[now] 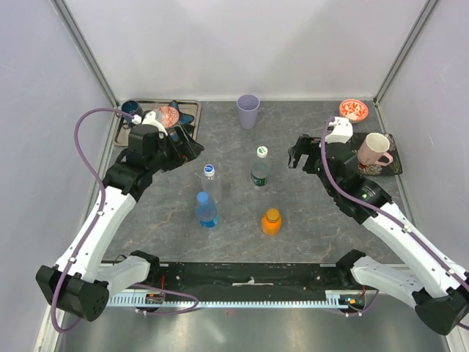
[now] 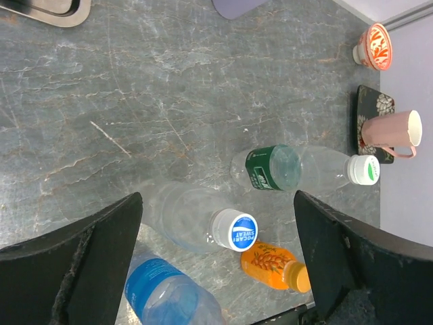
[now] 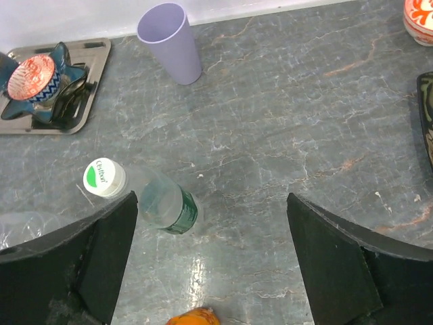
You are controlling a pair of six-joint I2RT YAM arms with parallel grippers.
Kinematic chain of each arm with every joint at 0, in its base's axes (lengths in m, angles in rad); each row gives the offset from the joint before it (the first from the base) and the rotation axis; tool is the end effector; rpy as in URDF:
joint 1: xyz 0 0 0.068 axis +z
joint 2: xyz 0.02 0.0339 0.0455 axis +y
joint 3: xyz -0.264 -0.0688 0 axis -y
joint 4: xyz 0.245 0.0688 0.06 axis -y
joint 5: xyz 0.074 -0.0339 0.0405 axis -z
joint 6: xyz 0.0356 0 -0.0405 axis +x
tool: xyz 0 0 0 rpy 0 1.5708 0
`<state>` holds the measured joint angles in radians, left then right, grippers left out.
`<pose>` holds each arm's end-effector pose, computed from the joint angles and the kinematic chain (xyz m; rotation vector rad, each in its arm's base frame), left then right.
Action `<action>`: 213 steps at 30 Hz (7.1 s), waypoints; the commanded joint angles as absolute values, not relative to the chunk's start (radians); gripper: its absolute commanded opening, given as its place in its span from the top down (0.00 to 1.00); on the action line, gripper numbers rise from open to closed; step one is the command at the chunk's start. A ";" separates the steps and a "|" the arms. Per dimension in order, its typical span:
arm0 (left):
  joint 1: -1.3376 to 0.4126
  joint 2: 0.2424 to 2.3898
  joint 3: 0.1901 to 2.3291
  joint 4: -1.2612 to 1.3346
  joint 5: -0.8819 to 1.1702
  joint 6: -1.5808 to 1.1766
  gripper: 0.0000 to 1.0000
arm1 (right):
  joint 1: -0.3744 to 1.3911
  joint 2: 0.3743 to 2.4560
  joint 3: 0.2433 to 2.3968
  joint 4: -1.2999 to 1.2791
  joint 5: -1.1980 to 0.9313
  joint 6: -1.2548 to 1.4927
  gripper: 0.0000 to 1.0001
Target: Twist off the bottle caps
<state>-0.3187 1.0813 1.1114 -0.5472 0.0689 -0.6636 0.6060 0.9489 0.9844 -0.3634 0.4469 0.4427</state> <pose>0.2216 -0.0757 0.3597 -0.3274 2.1318 -0.6571 0.1808 0.1066 0.3626 0.1493 1.8703 0.2996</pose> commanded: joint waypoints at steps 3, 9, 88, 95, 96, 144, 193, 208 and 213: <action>-0.308 1.035 1.091 -0.531 0.040 -0.609 0.00 | 0.609 0.994 1.094 -0.308 0.328 0.379 0.02; -0.308 0.967 1.057 -0.499 0.031 -0.542 0.01 | 0.635 1.156 1.238 -0.337 0.307 0.351 0.02; -0.557 1.279 1.427 -0.284 0.887 -0.104 0.00 | 0.517 1.216 1.546 -0.377 -0.546 0.666 1.00; -0.566 1.272 1.391 -0.284 0.900 -0.094 0.00 | 0.517 1.215 1.546 -0.339 -0.569 0.686 1.00; -0.566 1.272 1.388 -0.284 0.899 -0.094 0.00 | 0.517 1.215 1.546 -0.337 -0.571 0.684 1.00; -0.900 1.244 1.290 0.041 -0.225 0.118 0.62 | 0.520 1.189 1.611 -0.416 -0.005 0.747 0.21; -0.943 1.295 1.324 0.018 -0.236 0.127 0.64 | 0.534 1.259 1.542 -0.324 -0.117 0.746 0.73; -0.850 1.204 1.333 -0.025 0.344 -0.027 0.66 | 0.517 1.209 1.519 -0.318 -0.300 0.598 1.00; -0.679 1.174 1.289 0.113 0.745 -0.251 0.65 | 0.511 1.192 1.517 -0.305 -0.382 0.572 1.00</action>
<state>-0.7753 1.2415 1.2766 -0.0860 0.2810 -0.0208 0.5140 1.2045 1.5208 -0.3172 -0.2626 0.6373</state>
